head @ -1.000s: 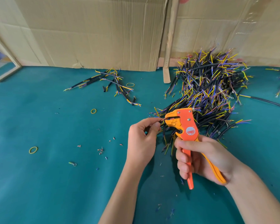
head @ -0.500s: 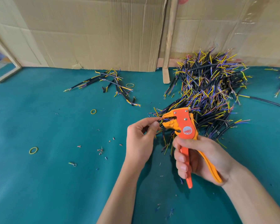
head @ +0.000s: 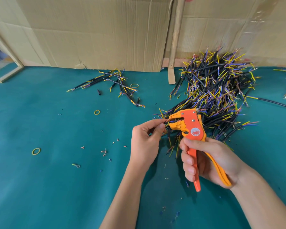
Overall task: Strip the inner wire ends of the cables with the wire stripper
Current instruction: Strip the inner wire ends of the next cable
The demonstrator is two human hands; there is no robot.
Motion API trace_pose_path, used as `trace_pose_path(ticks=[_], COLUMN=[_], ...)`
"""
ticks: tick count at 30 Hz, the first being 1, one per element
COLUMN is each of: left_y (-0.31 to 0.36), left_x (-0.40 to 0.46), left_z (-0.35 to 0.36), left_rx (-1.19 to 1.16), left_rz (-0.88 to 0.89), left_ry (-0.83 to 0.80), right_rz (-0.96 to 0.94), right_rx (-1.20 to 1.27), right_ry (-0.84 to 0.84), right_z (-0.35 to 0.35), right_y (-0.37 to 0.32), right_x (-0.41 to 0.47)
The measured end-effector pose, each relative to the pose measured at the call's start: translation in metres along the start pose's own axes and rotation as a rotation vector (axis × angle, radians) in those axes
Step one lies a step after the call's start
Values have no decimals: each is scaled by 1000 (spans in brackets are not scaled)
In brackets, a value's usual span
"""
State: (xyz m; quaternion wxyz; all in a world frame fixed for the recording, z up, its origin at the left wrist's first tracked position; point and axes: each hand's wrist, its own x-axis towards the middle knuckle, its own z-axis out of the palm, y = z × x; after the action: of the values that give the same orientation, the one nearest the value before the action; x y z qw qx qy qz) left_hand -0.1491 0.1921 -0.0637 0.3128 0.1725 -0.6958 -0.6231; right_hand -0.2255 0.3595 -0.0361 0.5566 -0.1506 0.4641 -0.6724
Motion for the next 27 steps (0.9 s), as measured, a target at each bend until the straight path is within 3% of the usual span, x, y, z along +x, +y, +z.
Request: trace_pose_path(ticks=[12, 20, 27], left_y=[-2, -3, -1], left_x=[2, 3, 3], left_z=[-1, -2, -3], left_rx=[-46, -78, -122], left_rz=[-20, -45, -61], left_ry=[84, 113, 139], right_rz=[-73, -140, -169], right_rx=[-28, -11, 13], right_ry=[-9, 153, 117], right_z=[-9, 14, 21], right_y=[-3, 3, 7], right_x=[-3, 5, 4])
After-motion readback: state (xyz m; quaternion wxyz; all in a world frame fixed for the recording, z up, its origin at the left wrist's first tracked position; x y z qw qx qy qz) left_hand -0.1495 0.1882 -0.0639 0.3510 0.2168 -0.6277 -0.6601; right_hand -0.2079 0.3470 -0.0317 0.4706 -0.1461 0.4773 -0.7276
